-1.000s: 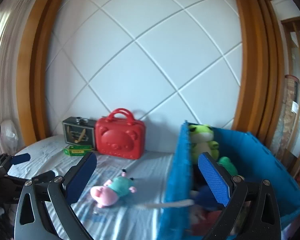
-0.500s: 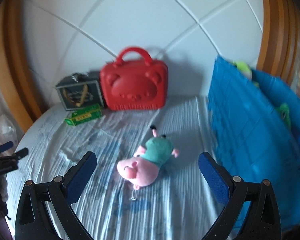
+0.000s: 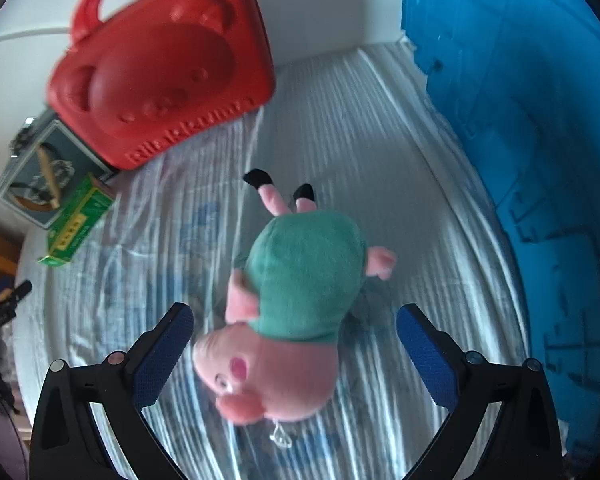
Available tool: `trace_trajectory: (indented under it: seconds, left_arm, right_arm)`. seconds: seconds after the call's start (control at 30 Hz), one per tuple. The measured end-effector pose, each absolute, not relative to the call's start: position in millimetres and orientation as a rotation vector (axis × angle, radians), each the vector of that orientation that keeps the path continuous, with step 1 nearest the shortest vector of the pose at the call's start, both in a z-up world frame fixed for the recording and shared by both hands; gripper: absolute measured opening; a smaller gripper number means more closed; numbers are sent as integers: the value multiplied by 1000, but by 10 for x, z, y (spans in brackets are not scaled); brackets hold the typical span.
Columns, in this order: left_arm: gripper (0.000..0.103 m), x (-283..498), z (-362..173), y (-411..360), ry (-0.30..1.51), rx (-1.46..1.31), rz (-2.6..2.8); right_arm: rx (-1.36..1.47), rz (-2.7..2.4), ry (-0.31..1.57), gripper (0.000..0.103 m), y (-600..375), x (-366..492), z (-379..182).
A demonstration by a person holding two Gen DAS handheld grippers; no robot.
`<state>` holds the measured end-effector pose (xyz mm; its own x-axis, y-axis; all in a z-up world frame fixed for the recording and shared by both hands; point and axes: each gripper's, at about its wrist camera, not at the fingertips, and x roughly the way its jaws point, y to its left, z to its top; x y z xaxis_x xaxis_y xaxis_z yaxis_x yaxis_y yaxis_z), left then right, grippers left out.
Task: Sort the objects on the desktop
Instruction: 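Grasp the green medicine box with the left tool while the right tool grasps the pink pig plush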
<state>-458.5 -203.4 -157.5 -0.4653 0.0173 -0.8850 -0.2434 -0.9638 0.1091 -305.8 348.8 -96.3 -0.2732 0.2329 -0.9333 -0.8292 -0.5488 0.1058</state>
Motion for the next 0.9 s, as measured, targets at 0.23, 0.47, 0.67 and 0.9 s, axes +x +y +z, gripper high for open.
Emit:
trace_trajectory:
  seconds: [0.23,0.47,0.67,0.9]
  left_arm:
    - [100,-5396,-2022,-1586,670,-1607,2484]
    - [102,-5549,-2286,-1366,829,-1628,2464]
    - [91,-5453,-2265,-1389,808,-1635,2475]
    - [78,-5214,-2187,-1495,777,-1679,2493]
  right_arm:
    - [-1291,1716,895,103,3796,-3308,-1407]
    - [-1259,1549,945,103,3918,-3313,-1627]
    - [-1181,1451,1009,103,3954,-3317,-1671]
    - [-1234,1331,1092,103,3962,-3499,-1984]
